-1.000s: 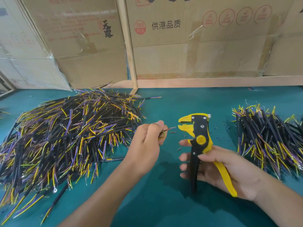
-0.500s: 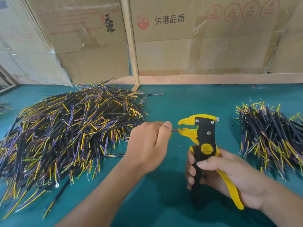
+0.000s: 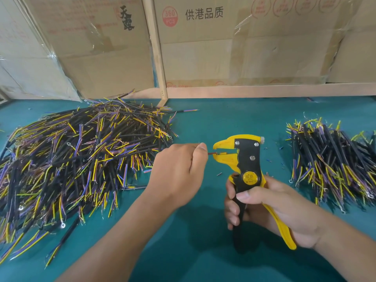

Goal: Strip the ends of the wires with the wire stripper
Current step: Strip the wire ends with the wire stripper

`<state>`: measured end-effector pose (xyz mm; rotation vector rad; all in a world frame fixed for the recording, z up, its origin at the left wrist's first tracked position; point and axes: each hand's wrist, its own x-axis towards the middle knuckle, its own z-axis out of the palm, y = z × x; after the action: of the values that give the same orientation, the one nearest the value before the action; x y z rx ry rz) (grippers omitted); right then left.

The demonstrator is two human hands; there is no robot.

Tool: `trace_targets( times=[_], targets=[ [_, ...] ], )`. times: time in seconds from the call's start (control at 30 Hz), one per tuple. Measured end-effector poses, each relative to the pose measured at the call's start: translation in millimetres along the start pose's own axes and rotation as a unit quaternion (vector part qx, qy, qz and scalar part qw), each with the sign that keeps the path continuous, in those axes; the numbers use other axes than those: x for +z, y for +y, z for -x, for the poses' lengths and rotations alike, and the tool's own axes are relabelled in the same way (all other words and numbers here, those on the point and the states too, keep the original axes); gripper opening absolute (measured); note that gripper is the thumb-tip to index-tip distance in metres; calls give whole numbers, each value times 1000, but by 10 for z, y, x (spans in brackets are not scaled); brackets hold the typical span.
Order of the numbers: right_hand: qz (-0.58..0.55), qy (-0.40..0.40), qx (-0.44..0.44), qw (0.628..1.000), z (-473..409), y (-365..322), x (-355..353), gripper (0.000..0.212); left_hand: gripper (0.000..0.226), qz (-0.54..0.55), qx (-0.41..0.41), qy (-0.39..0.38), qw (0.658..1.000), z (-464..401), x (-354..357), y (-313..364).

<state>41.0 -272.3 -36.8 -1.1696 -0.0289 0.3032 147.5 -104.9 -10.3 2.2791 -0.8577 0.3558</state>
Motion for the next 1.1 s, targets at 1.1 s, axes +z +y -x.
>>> trace_targets(
  times=[1.1],
  targets=[
    [6,28,18,999,5,40,107,40,63,25,-22,-11,999,0,-45,56]
  ],
)
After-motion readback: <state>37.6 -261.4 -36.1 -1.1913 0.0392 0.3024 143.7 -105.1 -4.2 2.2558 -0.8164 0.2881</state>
